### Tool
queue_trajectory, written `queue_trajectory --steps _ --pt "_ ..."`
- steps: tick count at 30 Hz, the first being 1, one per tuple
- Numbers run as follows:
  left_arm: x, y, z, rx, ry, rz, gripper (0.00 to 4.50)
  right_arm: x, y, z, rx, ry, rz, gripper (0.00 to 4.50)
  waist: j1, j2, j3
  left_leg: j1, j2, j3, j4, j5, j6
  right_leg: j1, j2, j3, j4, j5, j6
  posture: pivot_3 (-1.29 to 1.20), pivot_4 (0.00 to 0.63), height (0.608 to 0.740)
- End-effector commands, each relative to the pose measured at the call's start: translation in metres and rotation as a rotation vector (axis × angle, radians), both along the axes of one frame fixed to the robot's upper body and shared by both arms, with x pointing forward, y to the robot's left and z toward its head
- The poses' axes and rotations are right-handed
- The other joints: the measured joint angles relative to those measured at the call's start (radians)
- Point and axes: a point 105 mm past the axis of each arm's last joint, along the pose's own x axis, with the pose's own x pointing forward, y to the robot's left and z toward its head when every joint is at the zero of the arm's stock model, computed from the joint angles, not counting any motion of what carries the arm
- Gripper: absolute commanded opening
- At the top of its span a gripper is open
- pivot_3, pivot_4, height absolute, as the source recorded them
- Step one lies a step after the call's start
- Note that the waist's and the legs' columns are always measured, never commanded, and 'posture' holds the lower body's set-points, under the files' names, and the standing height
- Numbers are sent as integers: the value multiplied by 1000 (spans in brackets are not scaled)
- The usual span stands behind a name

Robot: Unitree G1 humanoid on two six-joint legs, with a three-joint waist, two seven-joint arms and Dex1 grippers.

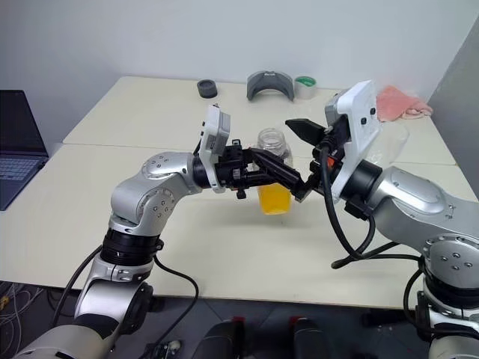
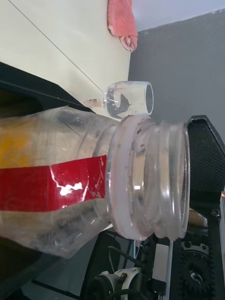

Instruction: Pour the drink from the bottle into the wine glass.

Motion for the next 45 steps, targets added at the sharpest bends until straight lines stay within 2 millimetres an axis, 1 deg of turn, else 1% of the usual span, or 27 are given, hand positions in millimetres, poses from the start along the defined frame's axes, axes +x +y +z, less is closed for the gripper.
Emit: queue_trajectory --steps 1,22,45 --pt "-9 0 16 -27 -78 -18 1923 -5 0 14 29 -58 12 4483 0 0 0 0 0 0 0 0 0 0 0 0 0 0 0 0 150 740" --pt "-6 1 17 -22 -79 -10 1923 -2 -2 15 42 -63 -4 4483 0 0 0 0 0 0 0 0 0 0 0 0 0 0 0 0 150 740" --pt "-3 5 17 -29 -84 28 1923 -3 -2 16 42 -68 6 4483 0 0 0 0 0 0 0 0 0 0 0 0 0 0 0 0 150 740"
